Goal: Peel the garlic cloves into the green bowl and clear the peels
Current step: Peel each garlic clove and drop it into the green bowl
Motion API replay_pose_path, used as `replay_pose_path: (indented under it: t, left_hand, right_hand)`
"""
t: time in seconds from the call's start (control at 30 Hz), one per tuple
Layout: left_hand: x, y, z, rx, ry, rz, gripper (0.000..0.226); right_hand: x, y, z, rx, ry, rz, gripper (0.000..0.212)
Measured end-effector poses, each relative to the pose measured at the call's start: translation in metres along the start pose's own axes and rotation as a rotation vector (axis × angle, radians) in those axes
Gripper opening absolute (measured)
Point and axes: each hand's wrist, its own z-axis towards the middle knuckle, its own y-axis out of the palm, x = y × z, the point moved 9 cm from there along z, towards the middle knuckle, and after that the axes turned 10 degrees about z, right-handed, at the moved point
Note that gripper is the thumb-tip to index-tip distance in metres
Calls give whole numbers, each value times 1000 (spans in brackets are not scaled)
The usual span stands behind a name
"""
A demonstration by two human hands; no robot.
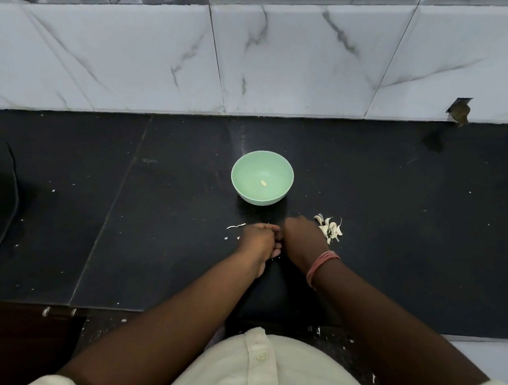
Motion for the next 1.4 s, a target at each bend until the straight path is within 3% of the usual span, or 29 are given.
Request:
replay_pose_path:
  t: [0.13, 0.27, 0.4, 0.57, 0.73, 1.13, 1.4]
  left_hand:
    - [-5, -3, 0, -8, 0, -16, 29]
    - [-6, -10, -4, -32, 33, -73, 19]
    - [2, -12, -10, -64, 65, -123, 14]
    - [10, -10, -16, -136, 54, -145, 12]
    - [11, -10, -21, -172, 76, -178, 14]
    - [20, -20, -23, -54, 287, 59, 16]
    - [22, -20, -26, -141, 282, 56, 30]
  right_hand:
    - [33, 9, -3, 119, 121, 331, 15]
    - [54, 31, -15, 204, 332, 1126, 18]
    - [44, 30, -20, 201, 326, 1434, 15]
    - [43, 21, -26, 244, 285, 1484, 6]
    - [41, 26, -28, 255, 265, 1534, 12]
    - [28, 24, -29, 300, 199, 1430, 15]
    - [24, 25, -31, 258, 242, 1647, 14]
